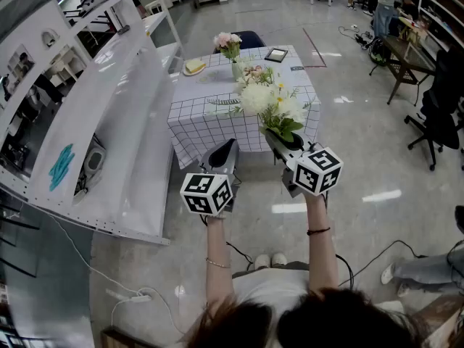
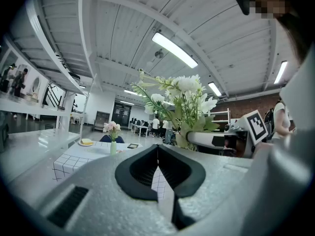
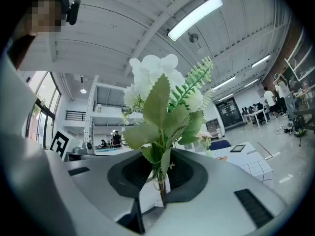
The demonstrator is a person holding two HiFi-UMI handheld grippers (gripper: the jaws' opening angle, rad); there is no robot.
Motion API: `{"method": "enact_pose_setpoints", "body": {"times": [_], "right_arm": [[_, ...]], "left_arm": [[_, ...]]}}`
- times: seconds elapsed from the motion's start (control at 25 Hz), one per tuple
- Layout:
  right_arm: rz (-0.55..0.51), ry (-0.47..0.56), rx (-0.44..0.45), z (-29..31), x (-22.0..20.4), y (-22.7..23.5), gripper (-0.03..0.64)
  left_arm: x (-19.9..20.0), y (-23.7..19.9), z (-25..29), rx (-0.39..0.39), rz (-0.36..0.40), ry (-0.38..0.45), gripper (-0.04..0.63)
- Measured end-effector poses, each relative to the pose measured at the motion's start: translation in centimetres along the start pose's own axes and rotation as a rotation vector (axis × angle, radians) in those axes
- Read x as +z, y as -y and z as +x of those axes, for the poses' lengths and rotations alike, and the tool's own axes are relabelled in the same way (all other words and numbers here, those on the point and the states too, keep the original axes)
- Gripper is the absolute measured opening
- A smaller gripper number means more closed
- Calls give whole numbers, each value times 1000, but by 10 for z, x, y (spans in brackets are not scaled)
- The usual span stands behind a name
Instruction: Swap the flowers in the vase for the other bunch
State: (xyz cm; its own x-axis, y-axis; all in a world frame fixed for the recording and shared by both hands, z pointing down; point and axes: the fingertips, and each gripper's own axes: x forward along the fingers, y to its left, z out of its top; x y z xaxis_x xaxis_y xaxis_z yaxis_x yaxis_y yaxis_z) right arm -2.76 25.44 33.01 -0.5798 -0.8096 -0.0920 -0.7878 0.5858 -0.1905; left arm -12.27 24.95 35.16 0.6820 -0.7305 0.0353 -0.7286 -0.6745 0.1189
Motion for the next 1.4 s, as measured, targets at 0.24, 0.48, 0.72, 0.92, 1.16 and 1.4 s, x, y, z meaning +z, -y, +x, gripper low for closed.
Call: {"method": "enact_pose_setpoints", "body": {"times": [0.24, 0.48, 0.72, 0.92, 1.16, 1.4], "right_arm": [[3, -5, 2, -3, -4, 7, 71], [5, -17, 2, -5, -6, 14, 71], [-14, -35, 7, -5, -7, 20, 72], [-7, -33, 9, -9, -9, 29, 72], [18, -34, -3, -14, -14, 42, 71], [28, -49, -5, -15, -16, 48, 71]], "left_arm": [[-6, 4, 6, 0, -1, -6, 11], [-8, 7, 11, 5, 3, -15, 11], [-8, 9, 17, 18, -1, -11, 11], [-12, 17, 21, 34, -2, -17, 11], [-25, 19, 19, 64, -15, -36, 11], [-23, 17, 22, 89, -29, -33, 11]]}}
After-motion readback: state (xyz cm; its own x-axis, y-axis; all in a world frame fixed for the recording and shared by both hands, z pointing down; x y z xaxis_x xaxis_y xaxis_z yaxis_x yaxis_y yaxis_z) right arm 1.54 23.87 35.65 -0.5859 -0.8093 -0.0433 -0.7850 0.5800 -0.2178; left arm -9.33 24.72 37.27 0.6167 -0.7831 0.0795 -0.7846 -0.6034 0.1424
